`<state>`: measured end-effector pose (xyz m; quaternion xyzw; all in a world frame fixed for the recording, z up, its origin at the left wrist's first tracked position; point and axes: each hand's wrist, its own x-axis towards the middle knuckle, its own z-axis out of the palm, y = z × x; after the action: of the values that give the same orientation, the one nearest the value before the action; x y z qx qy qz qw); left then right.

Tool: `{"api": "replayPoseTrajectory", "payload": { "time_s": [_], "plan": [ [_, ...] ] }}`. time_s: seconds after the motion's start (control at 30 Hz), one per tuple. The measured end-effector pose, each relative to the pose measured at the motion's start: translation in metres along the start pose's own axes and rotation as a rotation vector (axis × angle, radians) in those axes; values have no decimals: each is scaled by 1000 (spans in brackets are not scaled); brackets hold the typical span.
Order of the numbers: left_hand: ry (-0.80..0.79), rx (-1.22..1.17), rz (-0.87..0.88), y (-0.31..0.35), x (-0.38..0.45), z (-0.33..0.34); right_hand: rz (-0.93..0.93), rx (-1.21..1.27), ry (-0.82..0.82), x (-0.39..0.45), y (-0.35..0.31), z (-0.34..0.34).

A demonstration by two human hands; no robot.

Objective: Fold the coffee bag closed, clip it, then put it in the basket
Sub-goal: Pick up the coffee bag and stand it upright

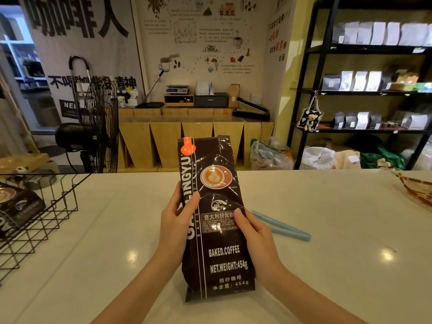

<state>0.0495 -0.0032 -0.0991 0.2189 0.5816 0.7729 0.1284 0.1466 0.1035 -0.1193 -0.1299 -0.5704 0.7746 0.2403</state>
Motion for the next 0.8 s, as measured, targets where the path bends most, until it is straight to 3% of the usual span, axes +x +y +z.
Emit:
{"api": "replayPoseTrajectory", "payload": {
  "time_s": [0.63,0.8],
  "plan": [
    [-39,2,55,4,-4,5,52,-105,0,-1,3,-6],
    [-65,23,70,4,-7,7,-20,-113,64,4,-6,-5]
  ]
}}
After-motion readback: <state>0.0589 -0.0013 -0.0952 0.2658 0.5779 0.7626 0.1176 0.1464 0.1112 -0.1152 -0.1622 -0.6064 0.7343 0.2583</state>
